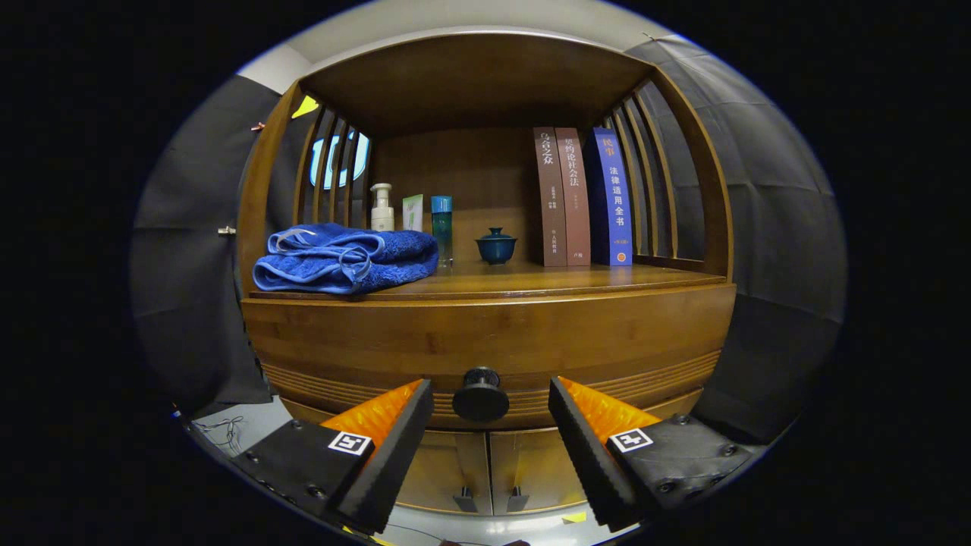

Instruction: Pull open the drawer, take out the items inside it, and place them on the countertop above the cabinet.

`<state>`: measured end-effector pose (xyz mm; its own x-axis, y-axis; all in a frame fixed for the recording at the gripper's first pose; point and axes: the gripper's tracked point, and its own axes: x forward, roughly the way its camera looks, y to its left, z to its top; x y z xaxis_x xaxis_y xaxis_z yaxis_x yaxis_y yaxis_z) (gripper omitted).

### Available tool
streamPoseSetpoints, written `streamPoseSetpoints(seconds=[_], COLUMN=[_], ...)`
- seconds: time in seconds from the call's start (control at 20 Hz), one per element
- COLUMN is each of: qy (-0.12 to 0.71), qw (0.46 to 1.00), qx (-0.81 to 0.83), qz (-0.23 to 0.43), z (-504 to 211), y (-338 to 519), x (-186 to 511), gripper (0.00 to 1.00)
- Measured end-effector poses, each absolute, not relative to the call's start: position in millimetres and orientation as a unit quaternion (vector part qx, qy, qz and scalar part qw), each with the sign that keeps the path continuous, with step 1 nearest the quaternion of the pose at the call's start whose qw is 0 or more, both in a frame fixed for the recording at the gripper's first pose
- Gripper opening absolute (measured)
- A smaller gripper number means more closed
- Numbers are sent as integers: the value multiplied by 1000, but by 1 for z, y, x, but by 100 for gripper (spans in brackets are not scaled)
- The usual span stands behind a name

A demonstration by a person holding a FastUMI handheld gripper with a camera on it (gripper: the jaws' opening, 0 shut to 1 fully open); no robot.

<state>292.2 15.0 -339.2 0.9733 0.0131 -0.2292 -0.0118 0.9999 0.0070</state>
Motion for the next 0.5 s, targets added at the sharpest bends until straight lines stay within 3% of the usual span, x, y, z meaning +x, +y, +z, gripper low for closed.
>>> streamPoseSetpoints(seconds=[0.05,0.3,0.4,0.5], qy=[119,125,132,137], qw=[993,992,991,990], qx=[-1,-19,-37,-34], qz=[-1,-1,-6,-5], z=[-343,-347,-346,-344], y=[12,21,21,21], x=[296,311,310,306], gripper=[98,50,44,44])
